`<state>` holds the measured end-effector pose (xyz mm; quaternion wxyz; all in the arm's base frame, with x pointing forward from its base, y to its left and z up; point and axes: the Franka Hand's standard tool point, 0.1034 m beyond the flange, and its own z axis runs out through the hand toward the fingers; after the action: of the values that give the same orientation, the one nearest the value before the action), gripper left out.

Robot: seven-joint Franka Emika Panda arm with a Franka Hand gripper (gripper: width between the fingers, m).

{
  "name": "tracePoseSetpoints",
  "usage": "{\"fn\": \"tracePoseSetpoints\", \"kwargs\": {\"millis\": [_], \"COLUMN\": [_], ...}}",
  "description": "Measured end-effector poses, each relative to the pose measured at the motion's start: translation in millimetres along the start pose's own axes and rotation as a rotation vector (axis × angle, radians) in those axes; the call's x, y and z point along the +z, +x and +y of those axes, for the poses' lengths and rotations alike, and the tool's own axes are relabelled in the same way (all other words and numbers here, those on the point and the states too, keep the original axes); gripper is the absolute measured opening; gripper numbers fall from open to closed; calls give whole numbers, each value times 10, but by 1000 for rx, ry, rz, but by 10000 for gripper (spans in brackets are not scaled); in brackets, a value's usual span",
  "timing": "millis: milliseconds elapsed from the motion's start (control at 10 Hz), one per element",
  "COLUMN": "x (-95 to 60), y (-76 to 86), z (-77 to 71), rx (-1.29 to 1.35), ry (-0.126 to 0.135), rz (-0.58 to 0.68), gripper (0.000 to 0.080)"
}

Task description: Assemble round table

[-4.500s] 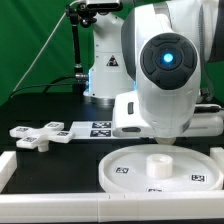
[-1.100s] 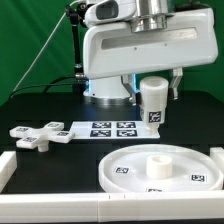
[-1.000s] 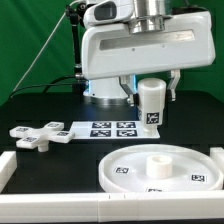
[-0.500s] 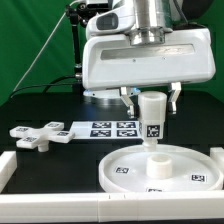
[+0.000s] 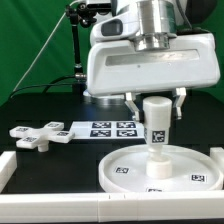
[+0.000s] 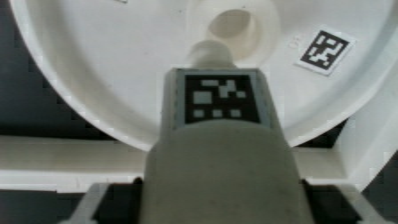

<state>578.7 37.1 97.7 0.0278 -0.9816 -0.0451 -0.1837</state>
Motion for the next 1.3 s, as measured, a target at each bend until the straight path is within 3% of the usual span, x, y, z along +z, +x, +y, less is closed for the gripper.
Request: {"fn": "tracePoseSetpoints", "kwargs": {"millis": [1300], "x": [197], "y": [-212], "z": [-9], "rx": [-9], "ry": [-11], "rz": [1], "gripper": [409]}}
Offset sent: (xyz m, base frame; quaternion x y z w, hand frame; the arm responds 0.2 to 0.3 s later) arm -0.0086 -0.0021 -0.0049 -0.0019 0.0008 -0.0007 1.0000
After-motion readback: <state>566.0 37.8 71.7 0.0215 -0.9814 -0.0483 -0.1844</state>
